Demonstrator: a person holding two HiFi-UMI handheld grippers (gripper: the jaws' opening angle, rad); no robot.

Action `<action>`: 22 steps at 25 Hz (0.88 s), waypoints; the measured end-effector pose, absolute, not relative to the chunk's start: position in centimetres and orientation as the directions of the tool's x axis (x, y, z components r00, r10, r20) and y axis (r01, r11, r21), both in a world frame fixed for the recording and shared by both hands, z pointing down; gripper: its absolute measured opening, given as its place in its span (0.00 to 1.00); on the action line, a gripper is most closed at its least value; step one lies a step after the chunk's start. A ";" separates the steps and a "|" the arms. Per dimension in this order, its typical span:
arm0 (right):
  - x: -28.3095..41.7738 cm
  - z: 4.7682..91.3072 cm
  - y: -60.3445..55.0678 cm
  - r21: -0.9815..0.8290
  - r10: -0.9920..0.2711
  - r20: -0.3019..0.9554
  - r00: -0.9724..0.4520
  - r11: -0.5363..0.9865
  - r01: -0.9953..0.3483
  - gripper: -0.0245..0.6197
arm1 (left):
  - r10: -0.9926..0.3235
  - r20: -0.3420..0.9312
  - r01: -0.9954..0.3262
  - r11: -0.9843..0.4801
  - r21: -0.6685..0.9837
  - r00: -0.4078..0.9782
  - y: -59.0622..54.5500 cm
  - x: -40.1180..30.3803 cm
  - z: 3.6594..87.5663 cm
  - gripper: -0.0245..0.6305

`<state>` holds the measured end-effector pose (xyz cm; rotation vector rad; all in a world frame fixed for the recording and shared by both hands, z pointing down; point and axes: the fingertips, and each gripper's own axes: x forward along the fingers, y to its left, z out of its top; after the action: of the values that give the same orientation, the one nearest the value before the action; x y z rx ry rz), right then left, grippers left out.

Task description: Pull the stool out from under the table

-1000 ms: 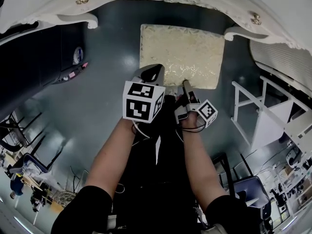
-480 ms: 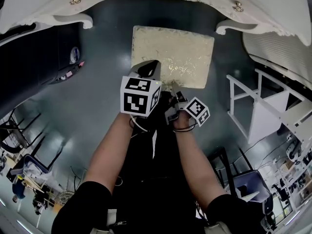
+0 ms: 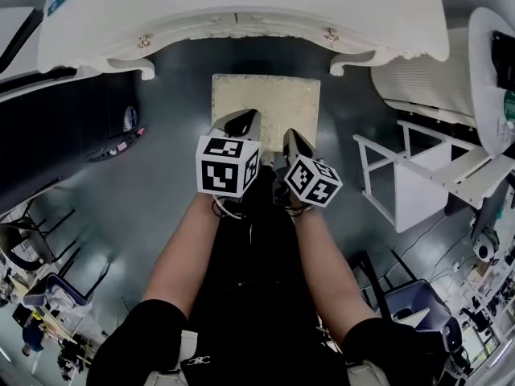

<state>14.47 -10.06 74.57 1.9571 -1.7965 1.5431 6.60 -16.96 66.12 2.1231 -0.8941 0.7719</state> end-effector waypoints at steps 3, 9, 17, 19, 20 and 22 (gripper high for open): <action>15.4 69.1 -13.2 -0.500 -0.765 0.626 -0.152 -0.244 -0.831 0.05 | -0.395 0.699 -0.765 -0.543 0.346 0.596 -18.0 7.4 61.8 0.04; 16.6 55.8 -17.1 -0.401 -0.870 0.485 -0.091 -0.129 -0.907 0.05 | -0.507 0.592 -0.764 -0.551 0.335 0.626 -20.3 7.5 50.2 0.04; 16.2 37.8 -18.8 -0.221 -0.959 0.280 -0.039 -0.025 -0.975 0.05 | -0.623 0.481 -0.777 -0.580 0.245 0.617 -22.0 5.9 36.0 0.04; 16.3 33.2 -19.9 -0.214 -0.978 0.207 -0.029 -0.017 -0.977 0.05 | -0.651 0.429 -0.770 -0.603 0.209 0.626 -22.7 6.2 32.4 0.04; 16.3 31.1 -20.4 -0.197 -0.984 0.177 -0.026 -0.009 -0.980 0.05 | -0.662 0.405 -0.767 -0.613 0.190 0.630 -23.0 6.2 30.7 0.04; 15.6 27.1 -21.1 -0.136 -0.992 0.127 -0.028 0.011 -0.991 0.05 | -0.677 0.361 -0.758 -0.631 0.162 0.641 -23.4 6.3 27.6 0.04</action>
<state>15.64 -21.06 27.10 2.1930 -2.2371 0.2943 6.27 -23.40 27.63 2.5642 -1.1539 0.3849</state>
